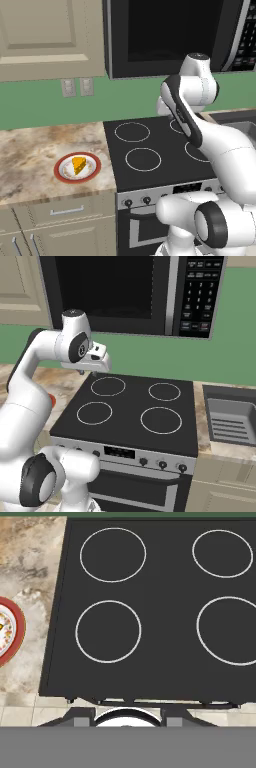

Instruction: Pick the cheese from the counter and place it in the microwave. Then turn on the microwave.

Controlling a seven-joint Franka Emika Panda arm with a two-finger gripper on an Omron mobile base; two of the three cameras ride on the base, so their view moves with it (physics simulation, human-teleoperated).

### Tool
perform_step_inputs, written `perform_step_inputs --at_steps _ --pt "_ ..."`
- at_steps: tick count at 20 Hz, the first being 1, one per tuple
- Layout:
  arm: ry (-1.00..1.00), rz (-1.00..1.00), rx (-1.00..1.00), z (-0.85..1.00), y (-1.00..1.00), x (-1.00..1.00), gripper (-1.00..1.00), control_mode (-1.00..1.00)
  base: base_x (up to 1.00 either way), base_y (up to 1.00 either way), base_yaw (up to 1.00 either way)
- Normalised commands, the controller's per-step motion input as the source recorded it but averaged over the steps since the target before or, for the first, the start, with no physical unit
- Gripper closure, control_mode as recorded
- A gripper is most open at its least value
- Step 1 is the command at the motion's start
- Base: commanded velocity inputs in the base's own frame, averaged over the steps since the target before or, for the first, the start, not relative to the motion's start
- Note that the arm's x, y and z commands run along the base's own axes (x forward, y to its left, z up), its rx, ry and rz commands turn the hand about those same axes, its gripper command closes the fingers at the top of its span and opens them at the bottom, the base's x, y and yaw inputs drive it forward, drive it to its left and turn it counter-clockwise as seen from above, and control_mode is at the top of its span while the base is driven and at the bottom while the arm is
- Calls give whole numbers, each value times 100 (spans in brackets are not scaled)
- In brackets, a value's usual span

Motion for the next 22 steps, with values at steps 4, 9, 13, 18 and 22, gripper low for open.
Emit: perform_step_inputs --at_steps 4,9,13,18,22 --pt "0 0 0 0 0 -3 -100 -100 0 0 0" --pt "-9 0 0 0 -1 -8 -100 -100 0 0 0" --pt "-21 0 0 2 0 -11 -100 -100 0 0 0" --pt "-23 0 0 9 0 -11 -100 -100 0 0 0" --pt "-22 0 0 11 -1 -14 -100 -100 0 0 0"
